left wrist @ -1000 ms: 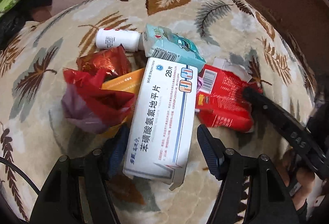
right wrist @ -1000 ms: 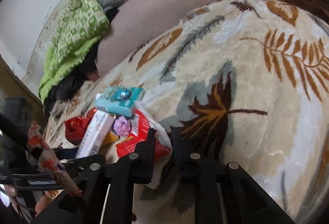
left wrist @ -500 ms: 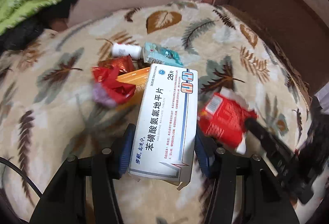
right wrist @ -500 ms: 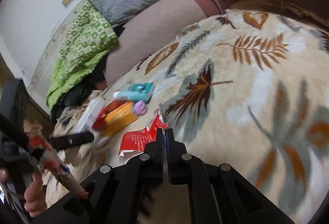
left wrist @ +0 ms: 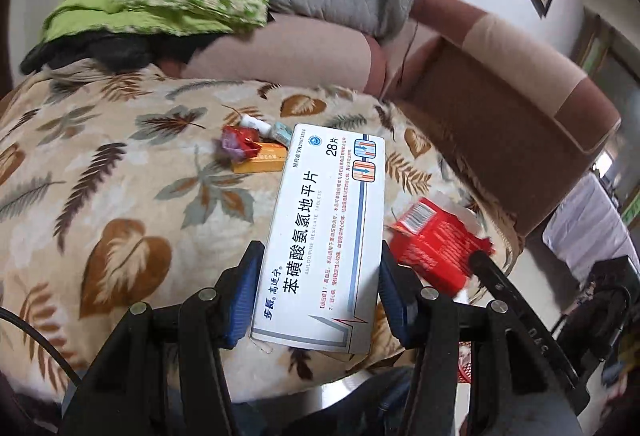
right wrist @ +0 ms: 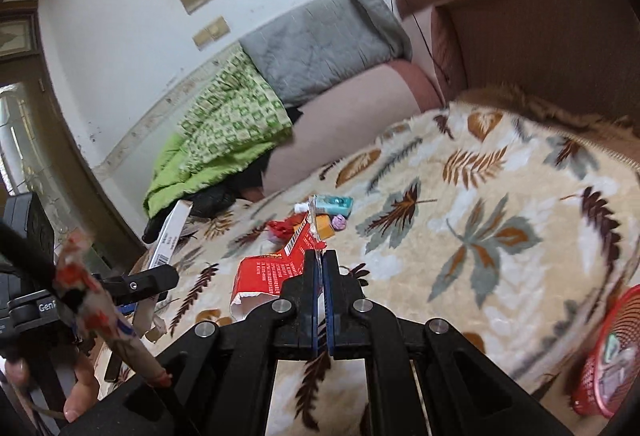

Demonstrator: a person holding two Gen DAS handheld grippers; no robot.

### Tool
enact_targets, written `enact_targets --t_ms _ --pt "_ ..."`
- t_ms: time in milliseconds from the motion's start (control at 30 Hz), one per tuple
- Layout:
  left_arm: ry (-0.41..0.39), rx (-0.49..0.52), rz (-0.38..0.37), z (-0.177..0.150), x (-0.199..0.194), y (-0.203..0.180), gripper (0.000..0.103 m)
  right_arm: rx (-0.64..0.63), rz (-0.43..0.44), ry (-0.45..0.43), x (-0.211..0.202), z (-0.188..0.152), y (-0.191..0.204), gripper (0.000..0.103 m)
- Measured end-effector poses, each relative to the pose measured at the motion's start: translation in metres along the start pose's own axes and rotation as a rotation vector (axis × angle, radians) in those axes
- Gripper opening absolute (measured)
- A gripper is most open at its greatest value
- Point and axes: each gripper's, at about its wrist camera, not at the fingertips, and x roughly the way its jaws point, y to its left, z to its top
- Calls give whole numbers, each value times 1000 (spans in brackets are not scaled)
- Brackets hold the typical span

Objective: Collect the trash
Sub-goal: 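Grasp the white medicine box with the left gripper while the right gripper grasps the red wrapper, then carry the box and wrapper to the red wastebasket and open both grippers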

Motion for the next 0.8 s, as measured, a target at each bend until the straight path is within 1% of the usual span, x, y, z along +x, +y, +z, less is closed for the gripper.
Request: enact_targets --t_ms 133,233,367,500,800 --pt "-10 -16 -30 -6 -26 -4 53 7 12 -51 -36 1 7 3" --pt "-42 3 -48 -9 -47 -16 53 -2 18 -79 -53 0 13 3" --pt "-58 14 -75 -15 -64 -28 53 -30 11 -110 -76 -1 18 3" --pt "-58 46 -88 -21 -73 -43 53 -22 2 -124 -89 0 13 3" --pt "-68 85 -109 -27 -84 -61 53 -16 -35 -167 -113 6 5 3"
